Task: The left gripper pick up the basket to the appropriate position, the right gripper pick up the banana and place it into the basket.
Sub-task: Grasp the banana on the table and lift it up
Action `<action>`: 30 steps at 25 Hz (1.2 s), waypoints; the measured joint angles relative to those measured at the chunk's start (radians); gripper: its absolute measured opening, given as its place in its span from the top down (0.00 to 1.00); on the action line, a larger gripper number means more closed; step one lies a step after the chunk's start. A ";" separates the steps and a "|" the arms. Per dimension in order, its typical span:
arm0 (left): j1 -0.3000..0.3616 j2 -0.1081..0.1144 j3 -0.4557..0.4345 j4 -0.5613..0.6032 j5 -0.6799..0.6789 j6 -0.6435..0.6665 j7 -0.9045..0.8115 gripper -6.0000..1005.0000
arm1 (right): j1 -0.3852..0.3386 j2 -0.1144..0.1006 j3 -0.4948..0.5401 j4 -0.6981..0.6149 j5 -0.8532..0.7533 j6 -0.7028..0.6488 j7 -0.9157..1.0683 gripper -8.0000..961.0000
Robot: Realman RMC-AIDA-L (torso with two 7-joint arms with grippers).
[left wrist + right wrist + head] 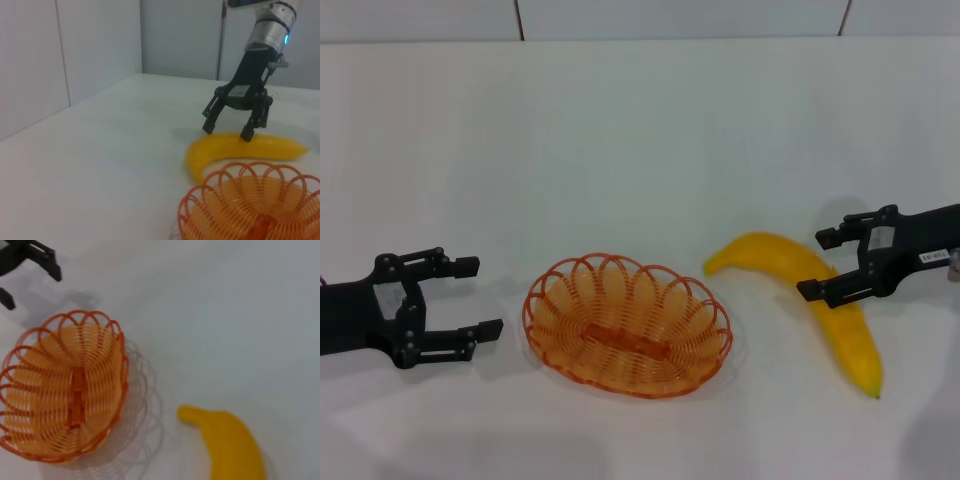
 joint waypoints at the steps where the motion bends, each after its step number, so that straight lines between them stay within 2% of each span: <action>1: 0.000 0.000 0.000 0.000 0.000 0.000 0.000 0.18 | 0.000 -0.001 0.000 0.006 -0.001 0.010 0.000 0.08; 13: 0.005 0.002 0.000 0.000 0.000 0.000 -0.002 0.18 | -0.008 -0.006 0.008 0.006 -0.002 0.085 0.006 0.08; 21: 0.010 0.003 0.000 0.000 0.000 0.000 -0.006 0.18 | -0.011 -0.006 0.016 -0.021 0.003 0.081 0.013 0.08; 30: 0.009 0.003 0.000 0.000 0.000 0.000 -0.006 0.18 | -0.010 -0.005 -0.044 -0.013 -0.003 0.043 0.012 0.08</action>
